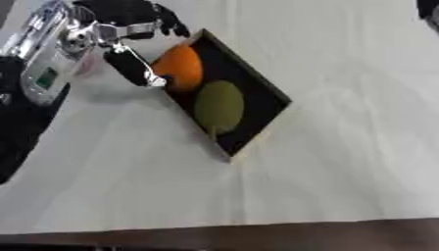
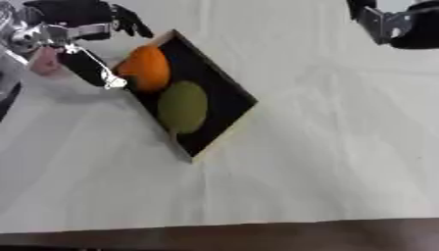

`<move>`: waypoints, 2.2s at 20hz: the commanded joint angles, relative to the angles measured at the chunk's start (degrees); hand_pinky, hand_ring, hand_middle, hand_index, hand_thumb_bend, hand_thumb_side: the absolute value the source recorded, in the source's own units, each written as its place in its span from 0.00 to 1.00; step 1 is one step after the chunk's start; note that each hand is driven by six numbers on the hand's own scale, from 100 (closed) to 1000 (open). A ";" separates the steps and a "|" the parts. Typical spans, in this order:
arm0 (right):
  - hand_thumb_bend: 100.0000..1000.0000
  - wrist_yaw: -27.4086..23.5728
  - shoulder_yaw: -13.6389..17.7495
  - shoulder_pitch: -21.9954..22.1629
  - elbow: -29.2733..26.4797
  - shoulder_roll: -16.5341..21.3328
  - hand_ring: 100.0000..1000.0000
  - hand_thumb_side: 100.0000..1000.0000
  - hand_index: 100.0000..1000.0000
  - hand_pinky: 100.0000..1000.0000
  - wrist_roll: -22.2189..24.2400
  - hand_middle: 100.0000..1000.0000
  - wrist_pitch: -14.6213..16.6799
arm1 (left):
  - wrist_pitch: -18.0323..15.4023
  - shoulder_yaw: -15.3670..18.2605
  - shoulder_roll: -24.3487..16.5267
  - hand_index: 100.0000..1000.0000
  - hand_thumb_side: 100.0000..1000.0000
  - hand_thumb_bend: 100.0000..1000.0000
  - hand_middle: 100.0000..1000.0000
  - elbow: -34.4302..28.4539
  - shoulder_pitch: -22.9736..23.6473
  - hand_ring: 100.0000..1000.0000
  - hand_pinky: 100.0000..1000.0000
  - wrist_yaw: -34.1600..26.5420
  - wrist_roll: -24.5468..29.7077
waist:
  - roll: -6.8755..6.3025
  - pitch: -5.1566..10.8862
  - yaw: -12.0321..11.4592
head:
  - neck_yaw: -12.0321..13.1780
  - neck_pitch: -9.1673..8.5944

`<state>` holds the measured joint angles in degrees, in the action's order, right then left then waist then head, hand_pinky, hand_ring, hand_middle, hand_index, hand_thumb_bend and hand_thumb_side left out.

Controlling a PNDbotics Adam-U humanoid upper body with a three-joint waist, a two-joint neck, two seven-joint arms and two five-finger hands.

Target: Pick up objects on the table and place them in the box.

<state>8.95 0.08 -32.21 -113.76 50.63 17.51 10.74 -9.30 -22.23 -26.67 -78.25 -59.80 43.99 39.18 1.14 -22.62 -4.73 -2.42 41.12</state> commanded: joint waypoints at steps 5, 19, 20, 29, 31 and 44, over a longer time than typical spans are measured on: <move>0.00 -0.15 0.81 -0.22 -0.29 1.16 0.74 0.12 0.76 0.89 -0.09 0.62 -0.06 | 1.52 2.78 -2.44 0.85 0.20 0.21 0.76 -5.60 -0.13 0.75 0.74 -2.64 -3.41 | 0.11 1.53 -0.30 | -0.03 0.30; 0.00 0.51 1.54 1.12 -0.18 2.01 0.74 0.12 0.76 0.89 -0.98 0.62 -0.18 | 7.44 9.72 -18.58 0.85 0.18 0.29 0.77 -9.89 7.53 0.77 0.76 -1.51 -7.91 | -0.10 1.50 -1.69 | -1.51 0.02; 0.00 0.50 1.55 1.10 -0.23 2.04 0.74 0.12 0.76 0.89 -1.01 0.62 -0.16 | 7.49 9.89 -19.21 0.86 0.18 0.29 0.77 -8.97 8.10 0.77 0.76 -0.94 -8.05 | -0.07 1.50 -1.70 | -1.50 0.01; 0.00 0.44 1.57 1.12 -0.27 1.81 0.74 0.12 0.76 0.89 -1.10 0.62 -0.12 | 7.06 10.87 -19.57 0.87 0.18 0.31 0.77 -0.72 8.99 0.78 0.76 2.77 -8.40 | 0.29 1.46 -1.59 | -0.54 0.11; 0.00 0.45 1.60 1.18 -0.23 1.75 0.74 0.12 0.76 0.89 -1.12 0.62 -0.13 | 6.99 11.10 -18.80 0.87 0.19 0.31 0.78 1.49 8.38 0.78 0.77 3.06 -8.43 | 0.35 1.41 -1.50 | -0.56 0.08; 0.00 0.54 1.79 1.51 0.23 1.29 0.74 0.15 0.75 0.89 -1.22 0.62 -0.20 | 5.50 11.43 -15.75 0.89 0.22 0.35 0.78 7.76 5.63 0.78 0.77 2.63 -8.49 | 0.22 0.76 -1.13 | -0.42 -0.22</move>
<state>9.38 0.97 -30.23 -113.38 50.65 16.57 10.57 -3.48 -11.54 -41.31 -70.17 -53.03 46.84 30.74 1.51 -23.01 -5.92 -3.06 41.26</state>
